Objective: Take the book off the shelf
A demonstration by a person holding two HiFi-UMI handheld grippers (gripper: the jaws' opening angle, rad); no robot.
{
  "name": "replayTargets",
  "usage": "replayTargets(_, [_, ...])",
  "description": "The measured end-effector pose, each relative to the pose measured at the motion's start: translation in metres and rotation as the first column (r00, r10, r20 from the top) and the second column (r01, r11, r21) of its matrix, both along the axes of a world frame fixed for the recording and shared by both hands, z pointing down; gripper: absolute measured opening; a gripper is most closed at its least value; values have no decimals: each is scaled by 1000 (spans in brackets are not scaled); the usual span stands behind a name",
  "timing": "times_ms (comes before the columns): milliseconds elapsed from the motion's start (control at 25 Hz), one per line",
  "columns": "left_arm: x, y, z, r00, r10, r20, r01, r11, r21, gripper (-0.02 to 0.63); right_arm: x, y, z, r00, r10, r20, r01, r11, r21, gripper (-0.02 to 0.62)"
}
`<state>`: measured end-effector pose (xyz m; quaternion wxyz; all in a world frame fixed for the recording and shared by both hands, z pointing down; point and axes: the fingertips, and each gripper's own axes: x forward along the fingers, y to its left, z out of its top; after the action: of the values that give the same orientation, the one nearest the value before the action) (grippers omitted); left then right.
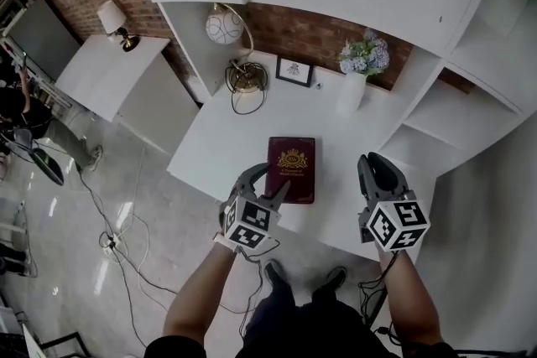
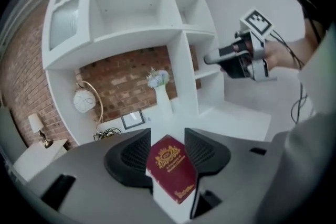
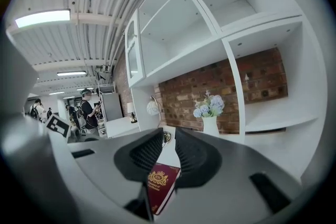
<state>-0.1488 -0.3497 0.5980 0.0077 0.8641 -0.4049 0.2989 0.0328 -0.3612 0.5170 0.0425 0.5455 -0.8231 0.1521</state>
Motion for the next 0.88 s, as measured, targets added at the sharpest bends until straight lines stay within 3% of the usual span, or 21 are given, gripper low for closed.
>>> replayTargets(160, [1, -12, -66, 982, -81, -173, 97, 992, 85, 160, -4, -2, -31, 1000, -4, -14, 5, 997, 72, 72])
replayTargets(320, [3, -10, -115, 955, -137, -263, 180, 973, 147, 117, -5, 3, -57, 1000, 0, -18, 2, 992, 124, 52])
replayTargets(480, [9, -7, -154, 918, -134, -373, 213, 960, 179, 83, -5, 6, -84, 999, 19, -45, -9, 978, 207, 44])
replayTargets(880, [9, 14, -225, 863, -114, -493, 273, 925, 264, 55, 2, 28, -153, 997, 47, -62, -20, 923, 383, 12])
